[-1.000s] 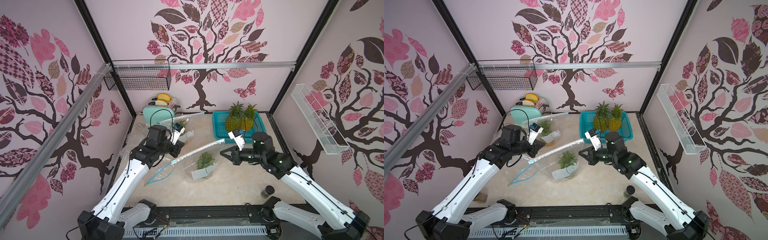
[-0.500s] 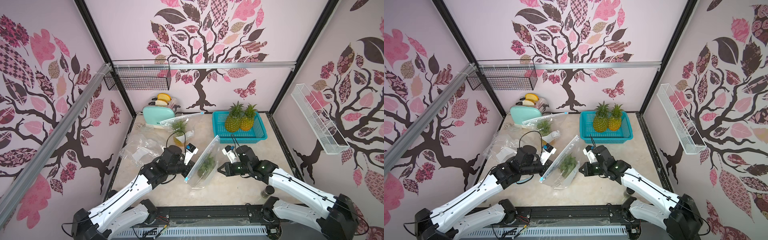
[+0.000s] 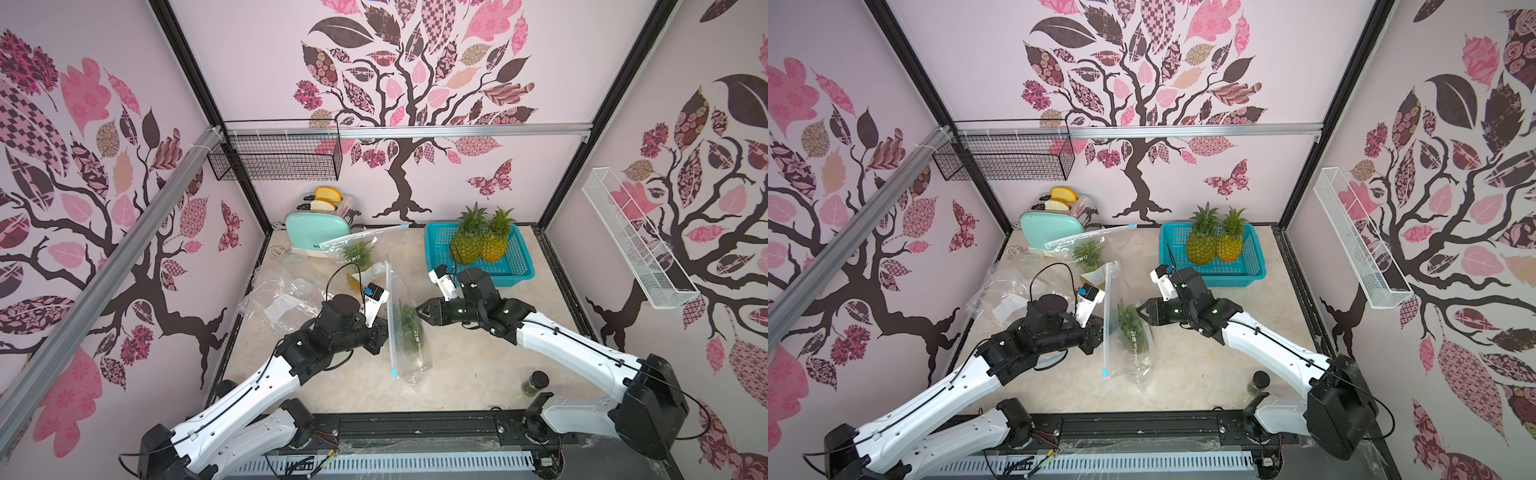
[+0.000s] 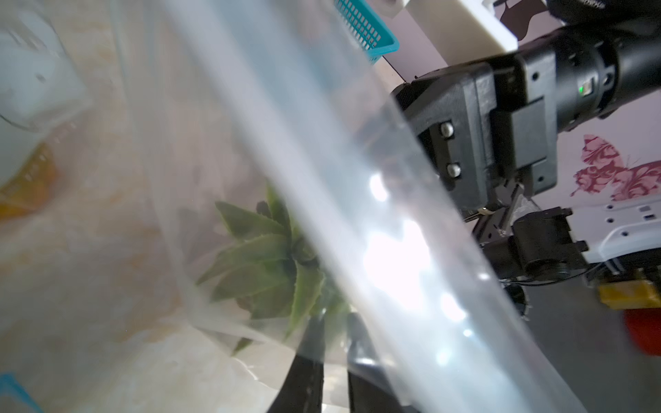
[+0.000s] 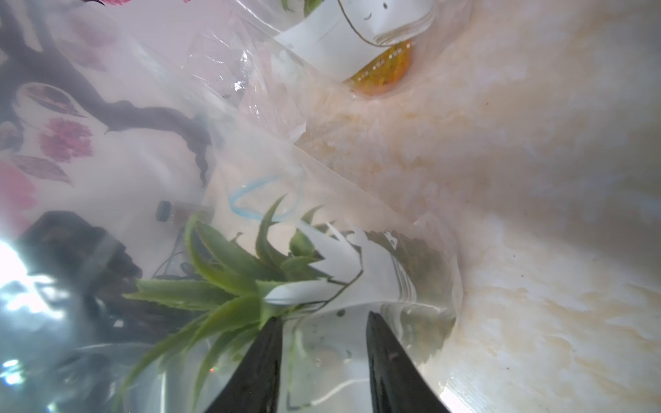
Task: Open the zip-top bag and take out the pineapple
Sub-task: Adjust the zipper food storage bag at the center of the board.
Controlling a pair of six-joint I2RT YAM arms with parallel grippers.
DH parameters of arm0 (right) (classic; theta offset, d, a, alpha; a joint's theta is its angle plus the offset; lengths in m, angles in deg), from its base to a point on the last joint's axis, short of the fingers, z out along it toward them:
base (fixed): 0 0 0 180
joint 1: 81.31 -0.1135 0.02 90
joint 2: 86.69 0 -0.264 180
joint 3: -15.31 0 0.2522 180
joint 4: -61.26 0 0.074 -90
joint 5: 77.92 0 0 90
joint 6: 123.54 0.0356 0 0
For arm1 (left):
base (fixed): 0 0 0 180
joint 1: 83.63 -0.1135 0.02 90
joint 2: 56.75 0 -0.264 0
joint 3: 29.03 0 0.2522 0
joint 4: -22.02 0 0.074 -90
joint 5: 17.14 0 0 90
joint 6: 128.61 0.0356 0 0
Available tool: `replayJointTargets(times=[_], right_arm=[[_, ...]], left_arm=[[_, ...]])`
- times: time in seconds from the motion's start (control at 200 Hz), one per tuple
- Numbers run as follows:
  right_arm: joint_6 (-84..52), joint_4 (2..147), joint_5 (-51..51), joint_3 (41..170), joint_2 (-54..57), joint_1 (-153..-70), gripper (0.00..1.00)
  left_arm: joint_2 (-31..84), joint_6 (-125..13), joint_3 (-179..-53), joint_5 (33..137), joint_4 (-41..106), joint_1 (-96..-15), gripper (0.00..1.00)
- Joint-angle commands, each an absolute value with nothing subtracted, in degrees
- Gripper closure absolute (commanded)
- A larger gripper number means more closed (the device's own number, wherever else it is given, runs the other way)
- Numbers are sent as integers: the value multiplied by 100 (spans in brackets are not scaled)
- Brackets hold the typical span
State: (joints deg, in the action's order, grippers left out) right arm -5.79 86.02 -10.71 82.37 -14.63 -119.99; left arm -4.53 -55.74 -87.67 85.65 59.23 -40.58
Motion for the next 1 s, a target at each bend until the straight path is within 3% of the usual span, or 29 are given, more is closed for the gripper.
replayJointTargets(times=[0.0, 0.23, 0.395, 0.995], right_arm=[[-1051, 9407, -744, 8610, -1832, -11962, 52], [-1447, 10519, -450, 9102, -2422, -11960, 40], [-1552, 10567, -1093, 9254, -2299, -11959, 33], [-1348, 9385, -2094, 9023, -1561, -11953, 34]], left_arm=[[-479, -5267, -9163, 8288, 6004, -4065, 71], [-349, -5170, -9373, 8596, 5979, -4074, 54], [-320, -5285, -9297, 8918, 5752, -4070, 50], [237, -5303, -9037, 9189, 4805, -4083, 46]])
